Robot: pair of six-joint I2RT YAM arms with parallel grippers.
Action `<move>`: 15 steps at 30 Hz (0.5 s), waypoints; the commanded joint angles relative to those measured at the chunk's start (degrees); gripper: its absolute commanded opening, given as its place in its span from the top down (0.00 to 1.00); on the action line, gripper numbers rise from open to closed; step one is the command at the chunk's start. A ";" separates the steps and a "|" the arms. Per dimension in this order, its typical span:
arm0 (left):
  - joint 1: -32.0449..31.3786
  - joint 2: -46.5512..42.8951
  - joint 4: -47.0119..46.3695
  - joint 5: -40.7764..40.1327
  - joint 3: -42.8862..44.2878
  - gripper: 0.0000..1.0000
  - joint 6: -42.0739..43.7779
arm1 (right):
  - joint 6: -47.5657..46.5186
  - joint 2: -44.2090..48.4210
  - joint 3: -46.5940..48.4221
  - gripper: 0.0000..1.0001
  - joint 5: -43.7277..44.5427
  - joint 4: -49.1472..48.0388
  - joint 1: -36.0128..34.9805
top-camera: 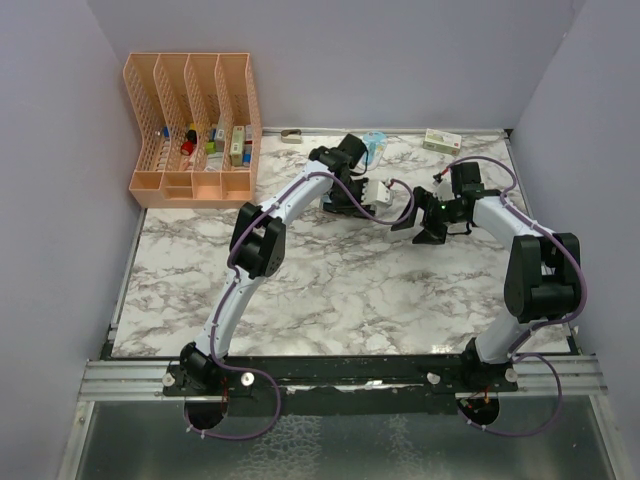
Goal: Organize the sunglasses
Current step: Place the sunglasses in the sunglasses case.
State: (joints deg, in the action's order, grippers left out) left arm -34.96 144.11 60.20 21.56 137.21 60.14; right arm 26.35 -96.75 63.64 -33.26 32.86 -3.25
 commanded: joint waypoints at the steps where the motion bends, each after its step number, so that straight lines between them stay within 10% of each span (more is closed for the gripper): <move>1: 0.24 -1.97 -1.99 1.65 1.48 1.00 -0.27 | 0.46 -0.41 -0.44 0.20 -1.90 -1.93 0.53; 15: 1.10 -2.86 -3.58 1.62 1.67 1.00 -2.77 | 0.46 0.10 -1.06 0.20 -1.73 -1.88 0.52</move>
State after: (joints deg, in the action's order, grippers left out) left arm -34.46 144.11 58.17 21.56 137.23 58.57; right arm 26.37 -96.75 62.81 -33.61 32.75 -3.25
